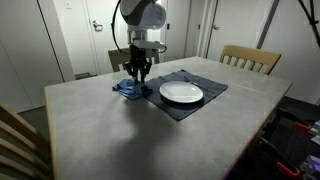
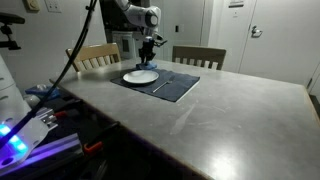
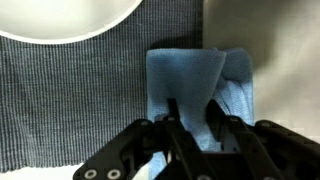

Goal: Use the blue towel to wipe the white plate

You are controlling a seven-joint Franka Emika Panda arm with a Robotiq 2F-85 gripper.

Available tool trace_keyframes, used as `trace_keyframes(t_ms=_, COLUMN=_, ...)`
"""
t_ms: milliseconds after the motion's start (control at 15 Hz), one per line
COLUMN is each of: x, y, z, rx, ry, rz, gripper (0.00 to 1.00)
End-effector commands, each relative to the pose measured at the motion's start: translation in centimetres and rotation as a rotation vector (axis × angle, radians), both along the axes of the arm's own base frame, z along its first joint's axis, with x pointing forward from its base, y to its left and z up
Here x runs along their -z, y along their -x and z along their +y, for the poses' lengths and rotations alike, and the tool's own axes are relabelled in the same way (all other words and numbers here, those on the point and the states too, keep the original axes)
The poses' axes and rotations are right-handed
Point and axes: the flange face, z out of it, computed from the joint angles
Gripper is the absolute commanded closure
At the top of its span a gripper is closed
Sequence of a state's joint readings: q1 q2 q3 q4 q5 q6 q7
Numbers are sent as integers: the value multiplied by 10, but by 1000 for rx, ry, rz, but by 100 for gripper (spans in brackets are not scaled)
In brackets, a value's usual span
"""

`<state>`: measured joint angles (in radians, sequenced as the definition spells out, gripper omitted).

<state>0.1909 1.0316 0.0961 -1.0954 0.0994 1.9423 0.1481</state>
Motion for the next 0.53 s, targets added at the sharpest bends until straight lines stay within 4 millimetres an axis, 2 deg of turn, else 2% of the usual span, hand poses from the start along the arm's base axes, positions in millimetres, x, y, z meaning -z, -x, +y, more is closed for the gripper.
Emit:
trace_keyframes(t_ms=0, x=-46, y=6, z=-6, rx=-39, ry=3, rz=-14, gripper=33)
trace_keyframes(t_ms=267, x=-89, y=13, z=-9, rx=-44, ry=-16, rz=-4, gripper=5)
trace_keyframes(t_ms=467, x=-106, y=20, z=-13, rx=-58, ry=-20, rz=6, gripper=0)
